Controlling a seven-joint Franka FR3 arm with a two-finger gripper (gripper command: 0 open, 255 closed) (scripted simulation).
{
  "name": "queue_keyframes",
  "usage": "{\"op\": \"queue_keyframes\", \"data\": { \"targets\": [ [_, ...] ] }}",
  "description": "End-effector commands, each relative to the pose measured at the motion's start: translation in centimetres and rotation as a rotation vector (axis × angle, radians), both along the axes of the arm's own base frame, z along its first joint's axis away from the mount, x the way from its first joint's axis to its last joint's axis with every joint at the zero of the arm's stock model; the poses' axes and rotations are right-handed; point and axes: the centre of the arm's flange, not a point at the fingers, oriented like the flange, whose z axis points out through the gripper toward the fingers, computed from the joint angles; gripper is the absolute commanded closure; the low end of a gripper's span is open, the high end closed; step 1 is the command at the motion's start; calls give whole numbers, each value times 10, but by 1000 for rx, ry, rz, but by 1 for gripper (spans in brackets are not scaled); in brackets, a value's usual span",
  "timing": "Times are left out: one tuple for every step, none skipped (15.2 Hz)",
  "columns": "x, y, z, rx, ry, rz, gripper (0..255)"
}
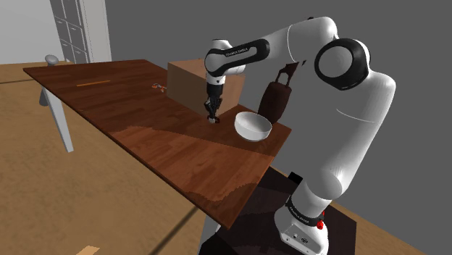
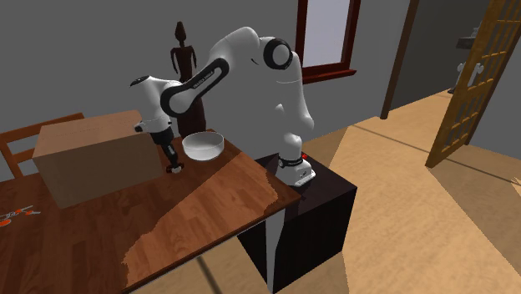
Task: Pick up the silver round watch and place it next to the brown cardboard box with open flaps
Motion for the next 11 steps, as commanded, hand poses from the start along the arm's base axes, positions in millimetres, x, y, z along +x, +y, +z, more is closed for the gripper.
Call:
{"op": "queue_keyframes", "data": {
  "targets": [
    [-1, -1, -11, 0, -1, 0, 255],
    [-1, -1, -16, 0, -1, 0, 255],
    [-1, -1, -23, 0, -1, 0, 255],
    [-1, -1, -23, 0, -1, 0, 255],
    [-1, -1, -23, 0, -1, 0, 255],
    [-1, -1, -23, 0, -1, 0, 255],
    [-1, -1, -23, 0, -1, 0, 255],
    [-1, -1, -23, 0, -1, 0, 255],
    [-1, -1, -23, 0, -1, 0, 255],
    [-1, -1, -23, 0, -1, 0, 255],
    [-1, -1, -23, 0, -1, 0, 255]
  ]
}}
